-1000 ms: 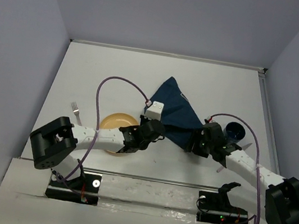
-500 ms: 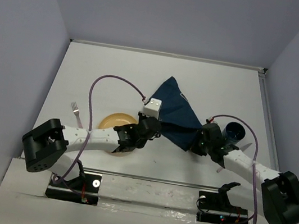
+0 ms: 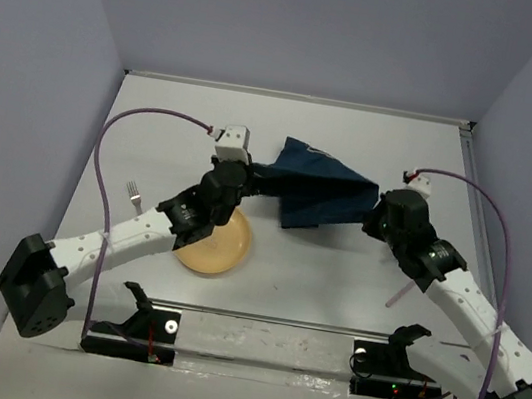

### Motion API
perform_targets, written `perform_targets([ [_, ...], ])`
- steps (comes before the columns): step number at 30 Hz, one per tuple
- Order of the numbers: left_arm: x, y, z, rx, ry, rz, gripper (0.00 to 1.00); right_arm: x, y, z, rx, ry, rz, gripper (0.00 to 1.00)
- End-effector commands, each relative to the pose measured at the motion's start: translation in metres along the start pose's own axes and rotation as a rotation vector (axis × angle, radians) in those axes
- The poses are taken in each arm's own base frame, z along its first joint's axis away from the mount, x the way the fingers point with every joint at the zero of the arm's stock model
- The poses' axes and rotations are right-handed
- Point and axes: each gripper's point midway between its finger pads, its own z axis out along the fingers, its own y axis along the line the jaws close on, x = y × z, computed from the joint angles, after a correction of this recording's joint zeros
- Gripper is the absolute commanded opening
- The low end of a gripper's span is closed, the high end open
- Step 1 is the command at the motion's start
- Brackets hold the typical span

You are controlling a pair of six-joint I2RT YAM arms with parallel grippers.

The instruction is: Set the dinner table for one person

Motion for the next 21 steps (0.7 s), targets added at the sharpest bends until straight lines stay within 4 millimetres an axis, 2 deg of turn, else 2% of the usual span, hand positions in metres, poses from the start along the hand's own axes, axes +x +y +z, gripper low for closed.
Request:
perform_targets([
  [1, -0.109, 0.002, -0.021, 0.045, -0.205, -0.071, 0.0, -0.101, 0.001, -0.051, 0.096, -0.253, -0.064, 0.0],
  [2, -0.131, 0.002, -0.025, 0.05, -0.239, -0.085, 0.0, -0.113, 0.002, -0.058, 0.108, -0.282, -0.067, 0.0],
  [3, -0.142, 0.005, -0.03, 0.049, -0.252, -0.083, 0.0, -0.127, -0.002, -0.066, 0.144, -0.321, -0.069, 0.0],
  [4, -0.165, 0.006, -0.035, 0.05, -0.291, -0.088, 0.0, -0.147, 0.001, -0.078, 0.157, -0.36, -0.078, 0.0],
  [6, -0.184, 0.006, -0.041, 0.062, -0.312, -0.079, 0.0, -0.167, 0.001, -0.088, 0.19, -0.399, -0.101, 0.0],
  [7, -0.204, 0.003, -0.048, 0.073, -0.347, -0.091, 0.0, -0.185, 0.008, -0.101, 0.17, -0.44, -0.091, 0.0],
  [9, -0.219, 0.002, -0.051, 0.077, -0.359, -0.076, 0.0, -0.201, 0.014, -0.109, 0.163, -0.469, -0.125, 0.0],
  [10, -0.234, 0.001, -0.057, 0.085, -0.387, -0.083, 0.0, -0.206, 0.018, -0.109, 0.164, -0.472, -0.138, 0.0],
  [12, -0.244, 0.003, -0.056, 0.073, -0.398, -0.069, 0.0, -0.227, 0.024, -0.121, 0.158, -0.524, -0.164, 0.0],
  [14, -0.259, 0.003, -0.059, 0.07, -0.421, -0.066, 0.0, -0.235, 0.03, -0.12, 0.155, -0.536, -0.188, 0.0],
  [16, -0.261, 0.007, -0.049, 0.052, -0.416, -0.048, 0.0, -0.246, 0.037, -0.12, 0.143, -0.569, -0.206, 0.0],
  [17, -0.262, 0.009, -0.045, 0.051, -0.412, -0.044, 0.0, -0.246, 0.043, -0.109, 0.14, -0.554, -0.23, 0.0],
  [18, -0.259, 0.015, -0.033, 0.029, -0.398, -0.034, 0.0, -0.251, 0.047, -0.106, 0.135, -0.564, -0.234, 0.0],
  [20, -0.261, 0.019, -0.024, 0.032, -0.392, -0.032, 0.0, -0.256, 0.052, -0.096, 0.152, -0.574, -0.252, 0.0],
  [21, -0.257, 0.022, -0.011, 0.024, -0.371, -0.023, 0.0, -0.262, 0.059, -0.082, 0.16, -0.585, -0.283, 0.0],
])
